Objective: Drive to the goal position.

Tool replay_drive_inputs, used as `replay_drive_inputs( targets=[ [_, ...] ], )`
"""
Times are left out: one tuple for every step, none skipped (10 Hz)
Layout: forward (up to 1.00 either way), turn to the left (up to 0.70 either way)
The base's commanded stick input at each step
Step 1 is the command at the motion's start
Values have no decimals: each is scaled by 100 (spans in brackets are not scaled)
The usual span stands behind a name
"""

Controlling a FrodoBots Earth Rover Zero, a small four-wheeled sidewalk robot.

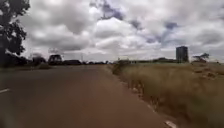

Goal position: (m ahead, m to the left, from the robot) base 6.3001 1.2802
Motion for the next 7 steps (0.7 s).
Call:
replay_drive_inputs(
  targets=[
    [85,0],
    [85,0],
    [85,0],
    [85,0],
    [85,0],
    [85,6],
    [85,31]
  ],
)
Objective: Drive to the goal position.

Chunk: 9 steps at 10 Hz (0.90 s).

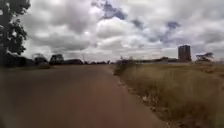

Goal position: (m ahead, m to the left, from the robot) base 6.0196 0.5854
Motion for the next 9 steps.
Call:
replay_drive_inputs(
  targets=[
    [85,34],
    [85,34],
    [85,34],
    [85,34],
    [85,29],
    [85,10],
    [85,0],
    [85,0],
    [85,0]
  ],
)
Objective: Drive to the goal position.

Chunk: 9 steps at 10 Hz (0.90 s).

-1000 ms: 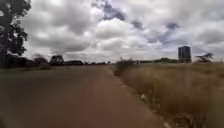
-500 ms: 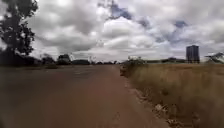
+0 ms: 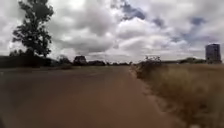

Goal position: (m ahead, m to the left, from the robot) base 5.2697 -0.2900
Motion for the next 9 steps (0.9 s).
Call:
replay_drive_inputs(
  targets=[
    [85,0],
    [85,0],
    [85,0],
    [85,0],
    [85,0],
    [85,0],
    [85,0],
    [85,0],
    [85,0]
  ],
)
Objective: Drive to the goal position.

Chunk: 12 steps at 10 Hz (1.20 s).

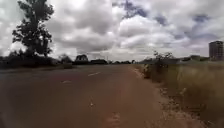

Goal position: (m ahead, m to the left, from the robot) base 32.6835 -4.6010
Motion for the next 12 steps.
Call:
replay_drive_inputs(
  targets=[
    [85,0],
    [85,-2],
    [85,-24],
    [85,-33],
    [85,-27],
    [85,-19],
    [85,-4],
    [85,0],
    [85,0],
    [85,0],
    [85,0],
    [85,0]
  ],
)
